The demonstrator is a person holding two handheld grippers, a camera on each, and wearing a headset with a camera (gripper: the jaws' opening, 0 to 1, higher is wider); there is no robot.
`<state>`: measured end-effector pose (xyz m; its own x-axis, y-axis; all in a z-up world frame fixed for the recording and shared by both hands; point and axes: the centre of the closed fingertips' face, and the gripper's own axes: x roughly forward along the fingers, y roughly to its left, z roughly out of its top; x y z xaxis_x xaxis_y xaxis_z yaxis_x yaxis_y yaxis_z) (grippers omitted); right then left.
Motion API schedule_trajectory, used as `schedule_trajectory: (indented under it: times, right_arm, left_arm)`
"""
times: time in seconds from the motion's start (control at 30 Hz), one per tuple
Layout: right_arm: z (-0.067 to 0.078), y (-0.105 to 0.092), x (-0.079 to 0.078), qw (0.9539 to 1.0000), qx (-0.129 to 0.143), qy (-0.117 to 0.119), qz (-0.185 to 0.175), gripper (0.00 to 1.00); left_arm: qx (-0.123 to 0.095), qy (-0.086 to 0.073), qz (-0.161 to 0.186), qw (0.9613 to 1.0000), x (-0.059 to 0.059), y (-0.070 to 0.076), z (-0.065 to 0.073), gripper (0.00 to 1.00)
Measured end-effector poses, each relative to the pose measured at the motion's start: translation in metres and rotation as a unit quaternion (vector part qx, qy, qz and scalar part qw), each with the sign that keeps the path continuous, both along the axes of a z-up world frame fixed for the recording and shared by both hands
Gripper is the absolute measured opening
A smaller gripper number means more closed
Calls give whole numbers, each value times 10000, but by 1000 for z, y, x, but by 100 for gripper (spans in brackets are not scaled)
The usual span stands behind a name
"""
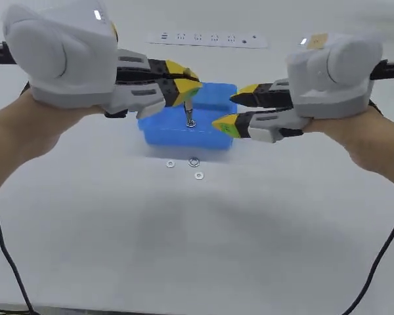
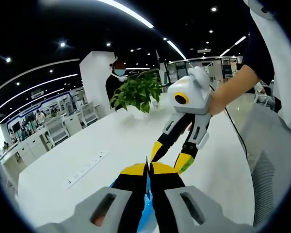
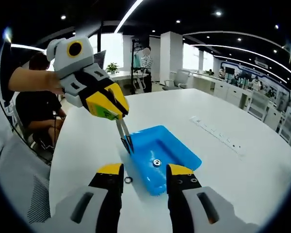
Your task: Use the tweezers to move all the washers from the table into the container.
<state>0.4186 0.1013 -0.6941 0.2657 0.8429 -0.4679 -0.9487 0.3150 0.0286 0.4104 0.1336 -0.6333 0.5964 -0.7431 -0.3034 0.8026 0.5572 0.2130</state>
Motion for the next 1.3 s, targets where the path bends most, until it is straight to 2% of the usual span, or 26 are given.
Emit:
schedule_trajectory:
  times: [0.07, 0.33, 0.43, 0.53, 0.6, 0.77, 0.87, 1.0, 1.13, 1.23, 1.3]
  right_arm:
    - [1, -6, -5, 9999, 68, 123, -77, 42]
    - [-1, -22, -28, 9996, 49, 263, -24, 54]
    - [-4, -25, -38, 9996, 1, 279, 33, 57]
    - [-7, -28, -48, 9995, -43, 292, 75, 63]
    - [-9, -31, -53, 9996, -150, 207, 126, 65]
    - [-12, -39, -66, 9995, -209, 152, 154, 67]
    - [-16, -46, -70, 9995, -258, 136, 115, 70]
    - [-25, -58, -69, 9992, -398, 83, -48, 72]
    - [-33, -65, -71, 9987, -453, 171, -143, 76]
    - [-37, -67, -77, 9986, -511, 128, 41, 81]
    - [-39, -67, -78, 9985, -533, 121, 99, 85]
  left_arm:
    - [-19, 8, 3, 10000, -5, -2, -1, 5]
    - [-30, 0, -32, 10000, -24, -8, -5, 5]
    - [-65, -54, -82, 9999, -30, -10, -4, 5]
    - [13, -49, -108, 9999, -38, -12, -8, 5]
    - [60, -74, -171, 9998, -42, -14, -9, 5]
    - [199, -90, -200, 9996, -46, -17, -14, 5]
    - [162, -143, -297, 9993, -50, -23, -13, 5]
    - [222, -134, -409, 9988, -49, -28, -26, 5]
    - [25, -71, -467, 9989, -52, -33, -38, 5]
    - [-13, -34, -495, 9988, -52, -34, -47, 5]
    - [-167, 9, -483, 9987, -52, -34, -48, 5]
